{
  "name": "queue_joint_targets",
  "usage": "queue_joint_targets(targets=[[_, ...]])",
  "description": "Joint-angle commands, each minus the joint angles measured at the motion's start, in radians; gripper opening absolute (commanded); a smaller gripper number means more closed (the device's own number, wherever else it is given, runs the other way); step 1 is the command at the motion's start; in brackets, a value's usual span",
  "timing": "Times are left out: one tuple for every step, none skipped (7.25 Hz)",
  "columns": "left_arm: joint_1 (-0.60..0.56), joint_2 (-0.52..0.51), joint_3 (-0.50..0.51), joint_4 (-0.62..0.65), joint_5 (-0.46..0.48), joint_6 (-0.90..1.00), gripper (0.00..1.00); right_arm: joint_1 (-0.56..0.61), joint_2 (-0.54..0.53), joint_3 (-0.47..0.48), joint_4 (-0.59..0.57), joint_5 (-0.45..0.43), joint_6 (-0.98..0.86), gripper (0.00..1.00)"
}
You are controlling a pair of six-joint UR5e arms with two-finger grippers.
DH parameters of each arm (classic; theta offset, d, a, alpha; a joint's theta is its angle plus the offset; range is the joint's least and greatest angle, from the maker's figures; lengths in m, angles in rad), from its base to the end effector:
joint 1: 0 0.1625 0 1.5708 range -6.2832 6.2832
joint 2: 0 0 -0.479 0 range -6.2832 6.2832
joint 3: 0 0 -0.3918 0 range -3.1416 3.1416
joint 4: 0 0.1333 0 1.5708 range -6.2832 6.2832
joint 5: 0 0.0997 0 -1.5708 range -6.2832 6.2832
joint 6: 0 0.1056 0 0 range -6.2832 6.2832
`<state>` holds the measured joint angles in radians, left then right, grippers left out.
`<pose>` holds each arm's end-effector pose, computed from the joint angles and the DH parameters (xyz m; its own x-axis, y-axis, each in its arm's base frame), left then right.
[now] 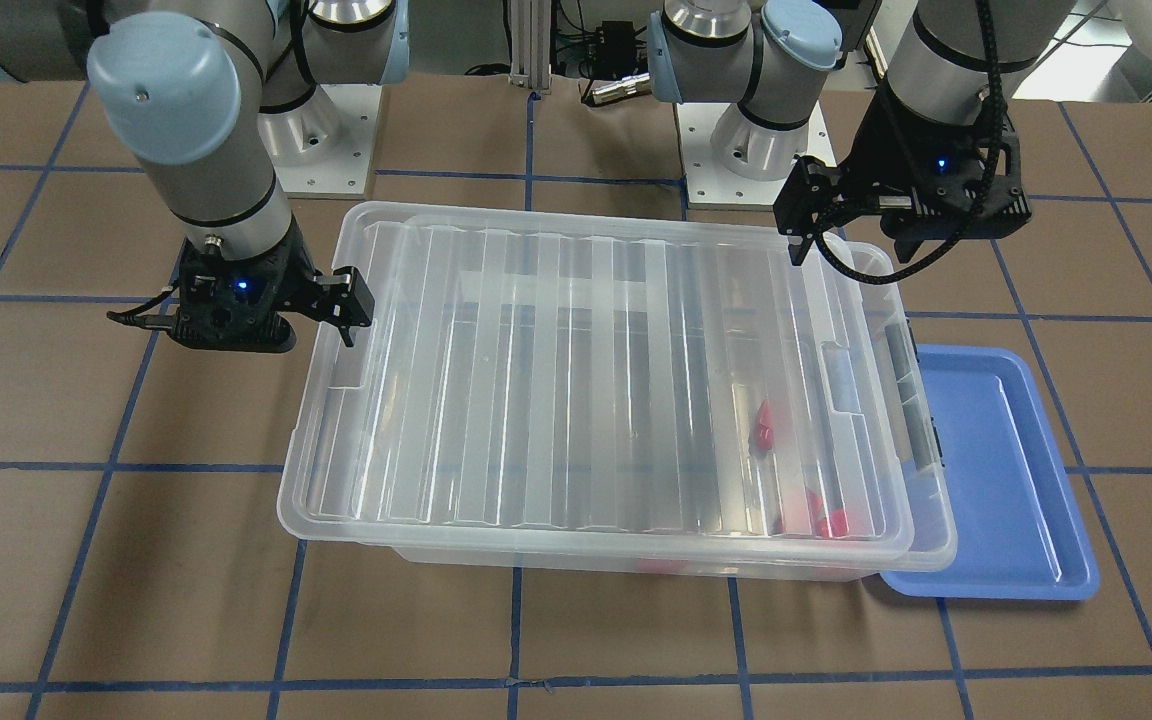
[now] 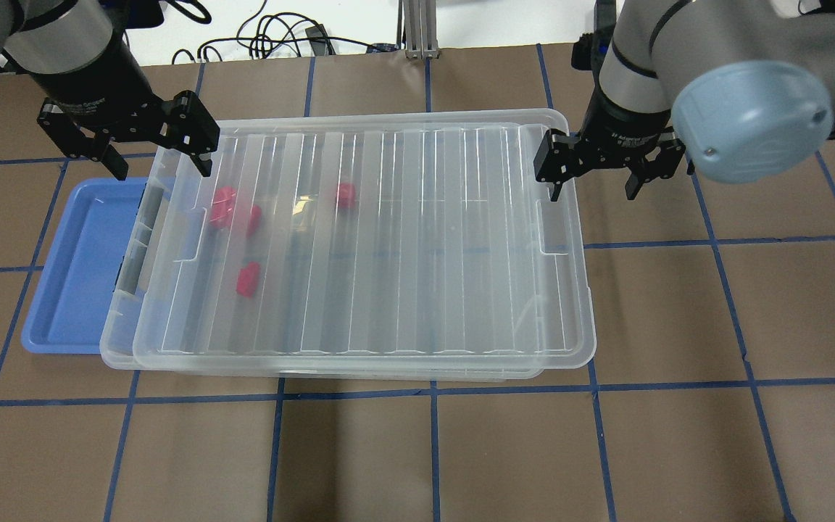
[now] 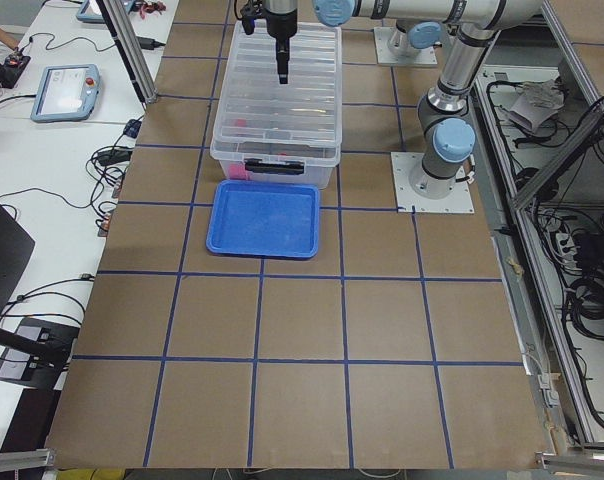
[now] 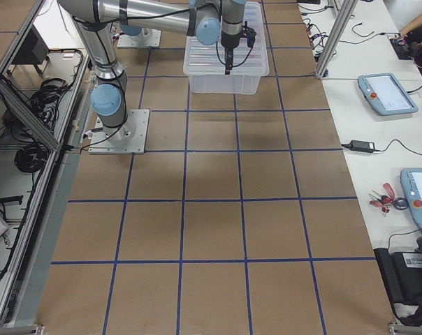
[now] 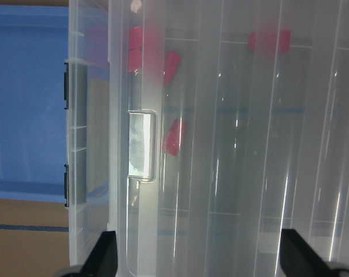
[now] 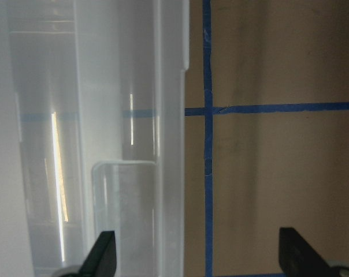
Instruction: Place red block in blue tray from box
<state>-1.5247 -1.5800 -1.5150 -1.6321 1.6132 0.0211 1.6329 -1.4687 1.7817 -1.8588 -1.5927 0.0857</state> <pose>-0.1059 -0.4993 0.5528 -0.9988 -0.0243 -0.0421 -0.0250 0.9996 0.0156 0.1629 -0.5095 0.4103 -0.9994 0.0230 0.0240 0.0236 0.9995 0.0230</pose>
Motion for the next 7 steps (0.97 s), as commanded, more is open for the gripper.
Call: queue_joint_targets(targets=[[0.0, 0.002, 0.001, 0.002, 0.001, 0.003, 1.0, -0.011, 0.013, 0.041, -0.062, -0.036, -0.03, 1.0], [0.0, 0.002, 0.001, 0.002, 0.001, 0.003, 1.0, -0.028, 0.013, 0.042, -0.06, -0.056, -0.049, 1.0], [0.0, 0.002, 0.001, 0.002, 0.001, 0.006, 1.0, -0.072, 0.013, 0.048, -0.053, -0.065, -0.06, 1.0], [0.0, 0.002, 0.001, 0.002, -0.001, 0.01, 1.0, -0.124, 0.008, 0.05, -0.042, -0.066, -0.123, 1.0], [-0.003, 0.002, 0.001, 0.014, -0.036, 0.002, 1.0, -0.169, 0.002, 0.048, -0.04, -0.066, -0.16, 1.0], [-0.002, 0.002, 0.001, 0.027, -0.048, 0.01, 1.0, -0.197, 0.002, 0.048, -0.04, -0.076, -0.182, 1.0], [-0.002, -0.001, -0.002, 0.044, -0.041, 0.014, 1.0, -0.202, 0.002, 0.048, -0.04, -0.104, -0.19, 1.0]])
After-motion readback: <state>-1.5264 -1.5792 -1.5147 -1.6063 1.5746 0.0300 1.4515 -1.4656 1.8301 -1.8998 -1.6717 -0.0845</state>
